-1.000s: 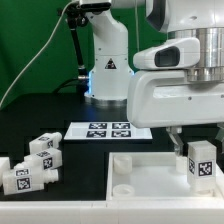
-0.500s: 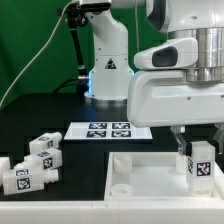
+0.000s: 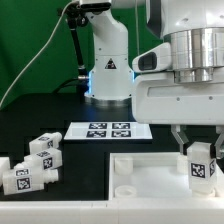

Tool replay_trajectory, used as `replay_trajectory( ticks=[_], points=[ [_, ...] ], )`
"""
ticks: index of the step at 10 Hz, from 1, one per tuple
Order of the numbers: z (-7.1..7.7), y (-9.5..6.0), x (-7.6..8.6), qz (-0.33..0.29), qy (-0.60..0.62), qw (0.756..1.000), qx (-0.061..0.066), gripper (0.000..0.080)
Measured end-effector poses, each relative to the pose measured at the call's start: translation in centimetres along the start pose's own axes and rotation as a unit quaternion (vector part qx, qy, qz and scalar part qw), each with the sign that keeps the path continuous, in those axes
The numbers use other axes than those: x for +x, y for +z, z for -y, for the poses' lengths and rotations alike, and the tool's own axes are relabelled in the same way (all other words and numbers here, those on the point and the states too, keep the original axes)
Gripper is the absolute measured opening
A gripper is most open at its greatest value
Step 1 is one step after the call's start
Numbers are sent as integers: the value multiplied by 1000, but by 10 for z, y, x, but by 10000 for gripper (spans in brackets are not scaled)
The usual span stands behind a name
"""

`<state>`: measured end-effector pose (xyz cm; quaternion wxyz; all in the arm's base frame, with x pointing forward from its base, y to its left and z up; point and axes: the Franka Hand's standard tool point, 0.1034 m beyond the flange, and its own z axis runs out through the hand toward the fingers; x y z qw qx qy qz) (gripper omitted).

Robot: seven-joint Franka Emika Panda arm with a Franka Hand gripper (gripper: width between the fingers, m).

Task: Assemble one leg

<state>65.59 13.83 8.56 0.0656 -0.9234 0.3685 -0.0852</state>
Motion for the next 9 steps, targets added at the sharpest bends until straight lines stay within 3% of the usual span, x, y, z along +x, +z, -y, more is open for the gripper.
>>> replay_trajectory(
  ticks=[2,3,6,7,8,9],
  points=[
    [1,0,-2,2,133,991,-15,285],
    [0,0,-1,1,169,985,-15,285],
    [-1,0,-2,8,202,979,-15,286],
    [-3,0,-2,10,167,986,-20,286],
    [-7,-3,0,15,125,992,-27,455],
    [-7,-7,2,14,103,994,-25,601]
  ],
)
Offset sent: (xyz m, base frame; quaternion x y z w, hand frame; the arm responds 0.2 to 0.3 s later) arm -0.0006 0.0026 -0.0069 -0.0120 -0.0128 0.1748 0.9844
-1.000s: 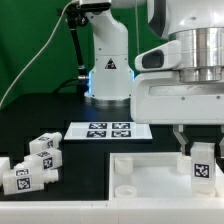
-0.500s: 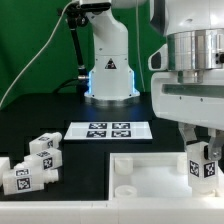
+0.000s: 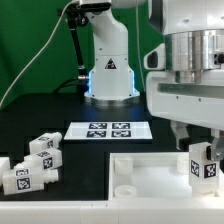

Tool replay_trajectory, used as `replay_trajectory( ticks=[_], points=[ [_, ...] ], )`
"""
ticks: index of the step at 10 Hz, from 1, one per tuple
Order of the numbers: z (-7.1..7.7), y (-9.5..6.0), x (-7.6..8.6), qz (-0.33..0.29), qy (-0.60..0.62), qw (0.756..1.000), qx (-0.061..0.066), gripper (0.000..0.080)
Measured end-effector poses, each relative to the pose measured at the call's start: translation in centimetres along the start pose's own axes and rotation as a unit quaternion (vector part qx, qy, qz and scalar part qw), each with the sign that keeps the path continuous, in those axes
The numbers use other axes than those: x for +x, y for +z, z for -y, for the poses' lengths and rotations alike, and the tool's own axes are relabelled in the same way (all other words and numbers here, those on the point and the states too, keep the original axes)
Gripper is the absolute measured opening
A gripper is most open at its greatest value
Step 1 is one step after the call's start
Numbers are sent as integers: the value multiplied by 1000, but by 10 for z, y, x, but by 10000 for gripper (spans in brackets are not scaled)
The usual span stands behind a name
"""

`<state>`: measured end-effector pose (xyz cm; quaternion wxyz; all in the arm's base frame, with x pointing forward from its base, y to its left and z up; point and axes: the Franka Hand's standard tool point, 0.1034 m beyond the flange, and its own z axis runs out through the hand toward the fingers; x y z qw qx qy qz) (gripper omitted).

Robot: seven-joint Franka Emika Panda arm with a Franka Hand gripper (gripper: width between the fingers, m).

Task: Assemble one leg

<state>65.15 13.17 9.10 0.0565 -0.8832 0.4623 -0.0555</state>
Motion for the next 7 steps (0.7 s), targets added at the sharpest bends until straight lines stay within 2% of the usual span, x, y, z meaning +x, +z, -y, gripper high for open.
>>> replay_trajectory(
  ticks=[1,3,6,7],
  points=[
    [0,-1,0,-3,-65,998,-3,635],
    [1,-2,1,-10,-196,980,-9,647],
    [0,-2,3,-10,-292,956,-11,649],
    [0,-2,3,-12,-342,939,-15,649]
  ],
)
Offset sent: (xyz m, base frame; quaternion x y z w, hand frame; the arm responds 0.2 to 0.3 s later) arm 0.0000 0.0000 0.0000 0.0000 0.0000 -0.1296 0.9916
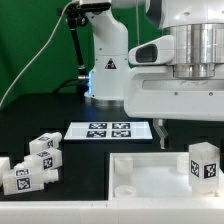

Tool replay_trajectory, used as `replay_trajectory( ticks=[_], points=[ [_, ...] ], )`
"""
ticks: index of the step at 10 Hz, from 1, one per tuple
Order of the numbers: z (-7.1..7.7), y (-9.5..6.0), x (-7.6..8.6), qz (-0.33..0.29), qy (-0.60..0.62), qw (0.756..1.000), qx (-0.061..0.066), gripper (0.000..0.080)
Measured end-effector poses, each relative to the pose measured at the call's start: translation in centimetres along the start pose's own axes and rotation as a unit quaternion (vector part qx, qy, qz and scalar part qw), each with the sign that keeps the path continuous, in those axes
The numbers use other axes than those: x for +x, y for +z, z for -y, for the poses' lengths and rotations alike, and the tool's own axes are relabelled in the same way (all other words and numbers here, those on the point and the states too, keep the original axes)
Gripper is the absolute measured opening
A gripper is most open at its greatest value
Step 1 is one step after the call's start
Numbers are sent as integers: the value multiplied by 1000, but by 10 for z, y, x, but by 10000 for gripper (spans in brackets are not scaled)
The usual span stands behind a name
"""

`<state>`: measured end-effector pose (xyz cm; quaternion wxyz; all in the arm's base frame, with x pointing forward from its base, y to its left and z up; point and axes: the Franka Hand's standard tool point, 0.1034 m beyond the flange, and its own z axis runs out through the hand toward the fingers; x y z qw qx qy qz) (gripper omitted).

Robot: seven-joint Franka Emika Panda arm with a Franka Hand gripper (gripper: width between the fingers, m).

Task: Assemble one leg

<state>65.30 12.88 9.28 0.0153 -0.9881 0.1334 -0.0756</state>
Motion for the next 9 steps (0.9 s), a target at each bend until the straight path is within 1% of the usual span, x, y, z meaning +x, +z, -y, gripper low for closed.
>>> replay_trajectory(
  ticks=[1,2,4,6,8,9],
  points=[
    [0,0,0,-2,-71,997,-7,649],
    [0,0,0,-2,-118,993,-8,649],
    [12,2,-5,-2,-218,976,-14,649],
    [16,3,-2,1,-286,958,-14,649],
    [17,3,-1,2,-324,946,-16,649],
    [18,3,-1,2,-315,949,-16,649]
  ],
)
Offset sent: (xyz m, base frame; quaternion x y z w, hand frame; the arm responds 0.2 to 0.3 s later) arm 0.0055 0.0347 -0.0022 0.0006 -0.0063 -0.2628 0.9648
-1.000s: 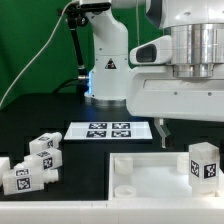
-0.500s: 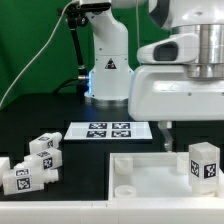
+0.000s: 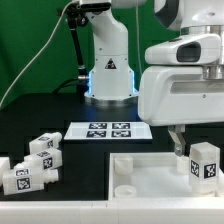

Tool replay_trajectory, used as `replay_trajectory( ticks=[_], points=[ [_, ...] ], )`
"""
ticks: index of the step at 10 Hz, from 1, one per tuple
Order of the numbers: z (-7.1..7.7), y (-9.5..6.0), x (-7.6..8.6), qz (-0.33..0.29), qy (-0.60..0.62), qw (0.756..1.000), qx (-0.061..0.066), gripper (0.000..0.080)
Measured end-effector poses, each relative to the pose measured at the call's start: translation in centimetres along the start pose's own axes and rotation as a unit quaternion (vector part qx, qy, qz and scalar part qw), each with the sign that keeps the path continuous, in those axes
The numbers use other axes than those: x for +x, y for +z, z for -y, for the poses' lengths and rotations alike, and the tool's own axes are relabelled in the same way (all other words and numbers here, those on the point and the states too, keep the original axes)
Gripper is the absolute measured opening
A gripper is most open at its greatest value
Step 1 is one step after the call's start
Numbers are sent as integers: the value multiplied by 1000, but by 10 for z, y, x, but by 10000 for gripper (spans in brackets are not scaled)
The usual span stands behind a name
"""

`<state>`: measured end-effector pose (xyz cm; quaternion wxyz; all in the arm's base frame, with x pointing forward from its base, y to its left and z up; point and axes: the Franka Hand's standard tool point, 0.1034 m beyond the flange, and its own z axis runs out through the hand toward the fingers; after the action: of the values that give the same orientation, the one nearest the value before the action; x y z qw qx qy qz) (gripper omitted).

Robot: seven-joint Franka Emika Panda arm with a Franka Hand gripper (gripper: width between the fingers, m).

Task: Assemble one leg

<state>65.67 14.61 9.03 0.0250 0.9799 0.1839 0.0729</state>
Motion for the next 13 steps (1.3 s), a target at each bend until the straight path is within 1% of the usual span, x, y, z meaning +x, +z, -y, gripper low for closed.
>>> replay_trajectory(
  ticks=[2,3,4,6,7,9,11,13],
  points=[
    [-1,0,0,0,1,1000,0,391],
    [-1,0,0,0,5,1000,0,391],
    [-1,0,0,0,19,1000,0,280],
    [-1,0,0,0,20,1000,0,280],
    [-1,0,0,0,61,998,1,280],
    [-1,1,0,-1,174,985,1,280],
    [-2,1,-1,-3,303,953,1,281],
    [-2,2,-2,-1,467,884,1,281]
  ],
)
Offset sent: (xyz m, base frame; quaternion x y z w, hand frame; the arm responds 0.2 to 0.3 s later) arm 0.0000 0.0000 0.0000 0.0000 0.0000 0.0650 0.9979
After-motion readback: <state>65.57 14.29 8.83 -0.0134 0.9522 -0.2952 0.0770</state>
